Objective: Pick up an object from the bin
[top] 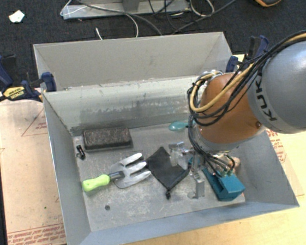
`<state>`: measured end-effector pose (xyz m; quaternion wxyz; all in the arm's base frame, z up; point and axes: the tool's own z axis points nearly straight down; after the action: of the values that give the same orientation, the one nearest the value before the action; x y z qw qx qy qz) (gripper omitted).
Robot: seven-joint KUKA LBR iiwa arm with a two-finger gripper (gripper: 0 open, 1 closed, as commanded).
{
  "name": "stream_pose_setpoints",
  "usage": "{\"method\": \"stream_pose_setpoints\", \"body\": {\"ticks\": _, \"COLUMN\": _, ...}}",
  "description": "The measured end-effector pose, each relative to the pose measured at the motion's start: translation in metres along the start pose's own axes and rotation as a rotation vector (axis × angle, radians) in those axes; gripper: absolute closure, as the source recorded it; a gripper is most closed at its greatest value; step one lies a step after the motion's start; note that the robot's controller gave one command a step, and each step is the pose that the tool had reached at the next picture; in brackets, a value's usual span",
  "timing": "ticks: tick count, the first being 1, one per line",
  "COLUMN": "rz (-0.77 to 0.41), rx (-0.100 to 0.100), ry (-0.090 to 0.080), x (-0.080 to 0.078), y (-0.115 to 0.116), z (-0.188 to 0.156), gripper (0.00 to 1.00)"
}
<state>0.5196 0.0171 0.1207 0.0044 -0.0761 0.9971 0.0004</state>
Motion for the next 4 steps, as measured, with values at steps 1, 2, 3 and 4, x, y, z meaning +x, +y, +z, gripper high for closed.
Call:
{"method": "stream_pose_setpoints", "body": {"ticks": 1, "rz": -0.101, "rx": 0.002, "ry": -0.001, "x": -0.018, "y": 0.006, "z": 0.022, "gripper": 0.00}}
{"method": "stream_pose_setpoints", "body": {"ticks": 2, "rz": 0.049, "rx": -0.001, "ry": 0.004, "x": -0.026, "y": 0.035, "z": -0.032, "gripper": 0.00}}
{"method": "stream_pose_setpoints", "body": {"ticks": 3, "rz": 0.057, "rx": -0.001, "ry": -0.005, "x": -0.027, "y": 0.026, "z": -0.007, "gripper": 0.00}}
{"method": "stream_pose_setpoints", "body": {"ticks": 4, "rz": 0.157, "rx": -0.004, "ry": -0.006, "x": -0.028, "y": 0.024, "z": 0.022, "gripper": 0.00}}
